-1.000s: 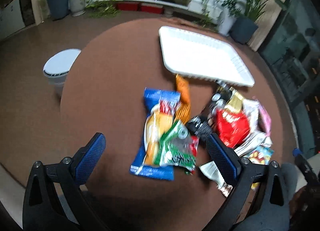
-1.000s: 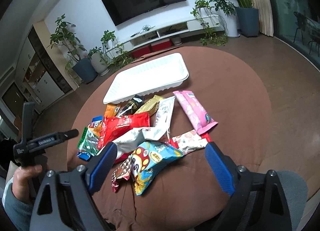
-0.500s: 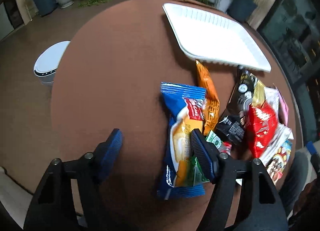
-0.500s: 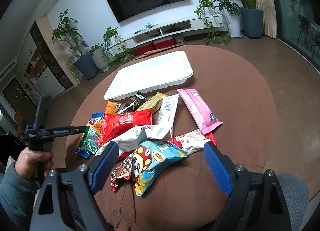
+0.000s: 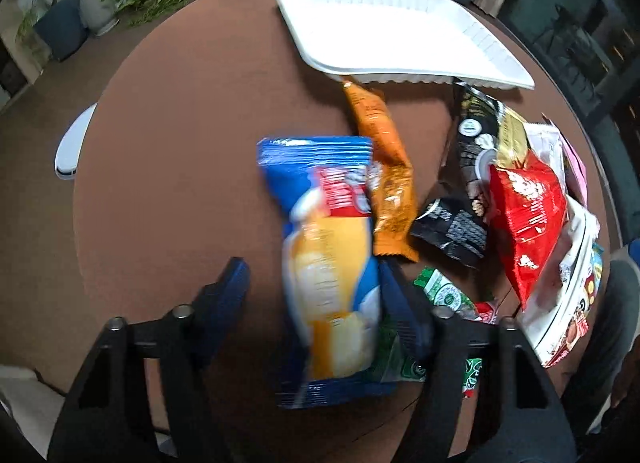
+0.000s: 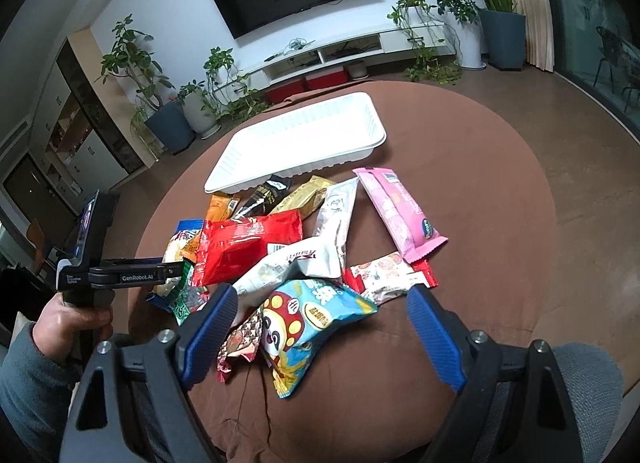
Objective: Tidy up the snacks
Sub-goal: 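Grasp the blue Tipo roll cake with the left tool while the right tool grasps the pink bar, then carry the Tipo cake with the left tool into the tray while the right tool places the pink bar there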
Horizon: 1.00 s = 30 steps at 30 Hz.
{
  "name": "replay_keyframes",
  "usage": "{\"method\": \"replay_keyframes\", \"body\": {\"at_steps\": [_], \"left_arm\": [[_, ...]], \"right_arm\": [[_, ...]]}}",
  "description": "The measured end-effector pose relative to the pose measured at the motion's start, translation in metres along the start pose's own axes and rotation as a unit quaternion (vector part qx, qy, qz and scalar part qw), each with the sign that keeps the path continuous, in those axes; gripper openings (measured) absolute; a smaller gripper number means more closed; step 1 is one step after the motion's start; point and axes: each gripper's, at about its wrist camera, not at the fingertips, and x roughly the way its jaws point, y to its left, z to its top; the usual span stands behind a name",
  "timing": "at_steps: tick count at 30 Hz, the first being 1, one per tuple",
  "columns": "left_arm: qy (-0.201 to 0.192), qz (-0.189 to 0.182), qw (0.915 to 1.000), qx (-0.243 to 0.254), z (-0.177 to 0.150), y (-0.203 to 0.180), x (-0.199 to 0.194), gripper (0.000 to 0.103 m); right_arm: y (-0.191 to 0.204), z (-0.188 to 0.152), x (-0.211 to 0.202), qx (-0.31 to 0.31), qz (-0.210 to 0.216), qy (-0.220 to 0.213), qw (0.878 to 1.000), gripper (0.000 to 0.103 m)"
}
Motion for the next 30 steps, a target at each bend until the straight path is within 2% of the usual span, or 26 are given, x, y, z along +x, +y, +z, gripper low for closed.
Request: {"method": "replay_keyframes", "body": {"at_steps": [1, 3, 6, 9, 13, 19, 22, 24, 30], "left_arm": [[-0.006, 0.006, 0.9999, 0.010, 0.003, -0.005, 0.002, 0.033], [-0.010, 0.006, 0.9998, 0.013, 0.006, -0.005, 0.003, 0.030], [-0.015, -0.017, 0.9997, -0.007, 0.009, 0.006, 0.004, 0.026], [-0.015, -0.041, 0.9987, -0.024, 0.008, 0.019, 0.003, 0.025], [-0.020, -0.057, 0.9973, -0.041, -0.008, 0.035, -0.009, 0.025], [-0.047, -0.076, 0.9934, -0.072, -0.028, 0.059, -0.032, 0.025], [-0.061, -0.106, 0.9883, -0.091, -0.041, 0.059, -0.042, 0.025], [-0.064, -0.118, 0.9858, -0.100, -0.053, 0.066, -0.055, 0.025], [-0.071, -0.128, 0.9825, -0.115, -0.060, 0.069, -0.055, 0.025]], "right_arm": [[0.001, 0.000, 0.000, -0.001, 0.001, 0.002, 1.000, 0.089], [0.002, 0.000, 0.000, -0.010, 0.001, 0.004, 1.000, 0.089], [0.004, 0.002, 0.000, -0.022, 0.005, 0.005, 1.000, 0.087], [0.003, 0.009, -0.001, -0.033, 0.010, 0.006, 0.999, 0.084], [-0.007, 0.033, 0.000, -0.044, 0.013, 0.016, 0.999, 0.081], [-0.014, 0.067, 0.029, -0.104, -0.006, 0.079, 0.991, 0.078], [-0.015, 0.075, 0.058, -0.138, -0.017, 0.122, 0.983, 0.069], [-0.020, 0.077, 0.076, -0.145, -0.027, 0.142, 0.979, 0.065], [-0.040, 0.087, 0.115, -0.144, -0.062, 0.185, 0.970, 0.060]]}}
